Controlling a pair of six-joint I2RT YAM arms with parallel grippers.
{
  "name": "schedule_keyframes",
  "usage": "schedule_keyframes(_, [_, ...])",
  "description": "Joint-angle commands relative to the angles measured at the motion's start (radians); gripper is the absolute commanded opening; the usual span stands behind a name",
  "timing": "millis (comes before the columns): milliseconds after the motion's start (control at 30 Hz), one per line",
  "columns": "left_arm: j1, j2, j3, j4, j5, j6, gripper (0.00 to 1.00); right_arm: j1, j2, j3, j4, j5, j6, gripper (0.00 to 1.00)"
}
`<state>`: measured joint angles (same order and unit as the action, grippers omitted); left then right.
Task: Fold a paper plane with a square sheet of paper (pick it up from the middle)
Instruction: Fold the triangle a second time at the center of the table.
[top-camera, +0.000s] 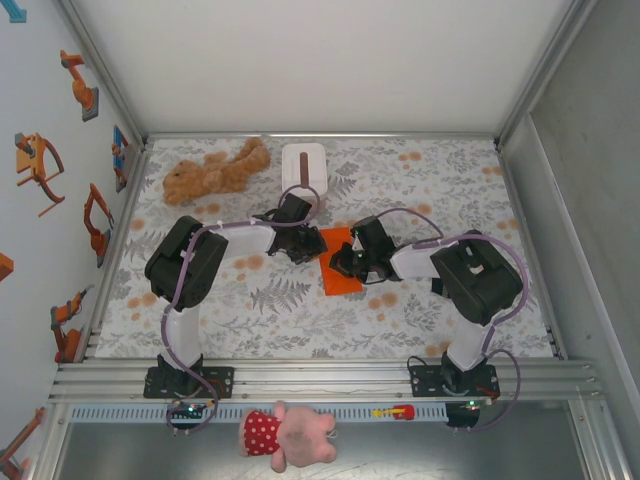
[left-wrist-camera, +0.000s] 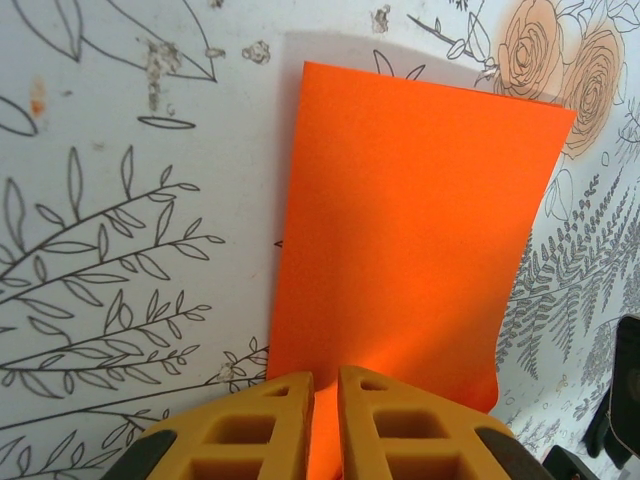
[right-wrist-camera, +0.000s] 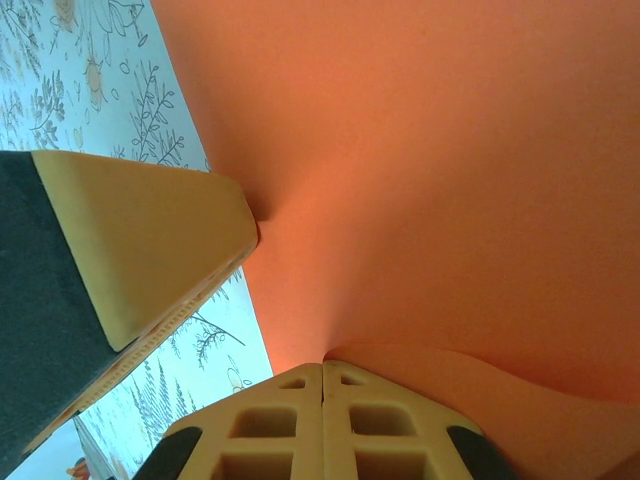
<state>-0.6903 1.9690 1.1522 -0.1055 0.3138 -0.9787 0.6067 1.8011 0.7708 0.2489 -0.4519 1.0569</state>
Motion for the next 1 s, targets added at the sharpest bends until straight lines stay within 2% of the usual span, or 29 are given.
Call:
schedule_keyframes(0, [0.003,-0.019,0.004,-0.076,-0.032,0.021,0.17,0.007,0.033,0.016,-0.054,0.047,0.021,0.03])
schedule_keyframes(100, [0.016,-0.071,-0.007,-0.083,-0.078,0.021,0.19,0.005,0.038,0.016,-0.054,0.044,0.028,0.09])
schedule_keyframes(300, [0.049,-0.181,-0.086,-0.074,-0.150,0.005,0.28,0.005,0.032,0.015,-0.057,0.044,0.026,0.26])
schedule_keyframes(433, [0.063,-0.235,-0.133,-0.057,-0.159,-0.001,0.31,0.005,0.027,0.015,-0.057,0.044,0.024,0.32])
schedule_keyframes(767, [0.054,-0.274,-0.211,0.045,-0.077,-0.017,0.30,0.002,0.018,0.001,-0.052,0.030,0.005,0.34])
schedule_keyframes(867, [0.039,-0.273,-0.227,0.075,-0.059,-0.021,0.26,-0.005,0.011,-0.008,-0.053,0.027,-0.007,0.33])
schedule_keyframes(967, [0.019,-0.264,-0.229,0.094,-0.044,-0.022,0.22,-0.010,0.009,-0.011,-0.064,0.027,-0.018,0.28])
